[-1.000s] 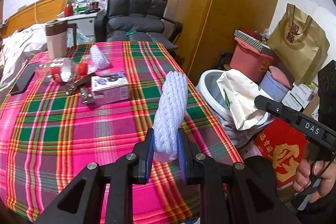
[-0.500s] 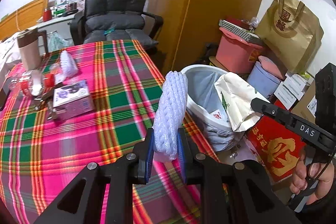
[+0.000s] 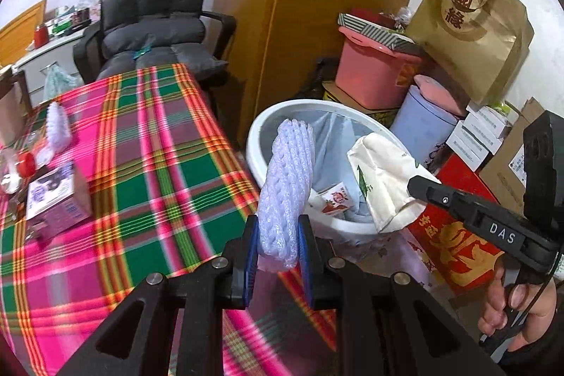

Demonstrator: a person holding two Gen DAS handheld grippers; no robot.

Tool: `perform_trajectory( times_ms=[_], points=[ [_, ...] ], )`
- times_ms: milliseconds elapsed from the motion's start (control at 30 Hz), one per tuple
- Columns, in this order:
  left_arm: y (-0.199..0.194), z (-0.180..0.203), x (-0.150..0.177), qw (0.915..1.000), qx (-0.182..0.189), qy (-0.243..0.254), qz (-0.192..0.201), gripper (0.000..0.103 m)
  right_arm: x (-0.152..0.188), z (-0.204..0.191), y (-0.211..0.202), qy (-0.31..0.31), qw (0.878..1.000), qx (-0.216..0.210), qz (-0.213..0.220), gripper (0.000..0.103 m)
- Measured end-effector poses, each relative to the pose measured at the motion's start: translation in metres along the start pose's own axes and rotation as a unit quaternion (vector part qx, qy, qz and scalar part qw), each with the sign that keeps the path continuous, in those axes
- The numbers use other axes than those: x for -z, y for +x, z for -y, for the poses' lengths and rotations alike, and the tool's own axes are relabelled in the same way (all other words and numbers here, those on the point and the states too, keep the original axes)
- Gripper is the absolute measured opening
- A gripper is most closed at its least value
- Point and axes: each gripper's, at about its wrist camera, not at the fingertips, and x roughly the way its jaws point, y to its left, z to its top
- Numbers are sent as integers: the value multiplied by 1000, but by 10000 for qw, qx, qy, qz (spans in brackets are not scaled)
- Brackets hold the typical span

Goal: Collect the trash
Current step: 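Carry the foam net and cloth bag in both tools over the trash bin, then open both tools to drop the net and bag into the bin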

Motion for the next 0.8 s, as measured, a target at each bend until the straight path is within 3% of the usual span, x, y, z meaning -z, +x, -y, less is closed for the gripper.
perform_trajectory(
  times_ms=[633, 800],
  points=[
    [52, 24, -26, 9992, 332, 161, -170, 22, -10, 22, 11, 89, 9995, 288, -125, 12],
    [58, 23, -31, 9990, 391, 127, -186, 24, -12, 24, 14, 92, 9992, 340, -168, 16]
  ],
)
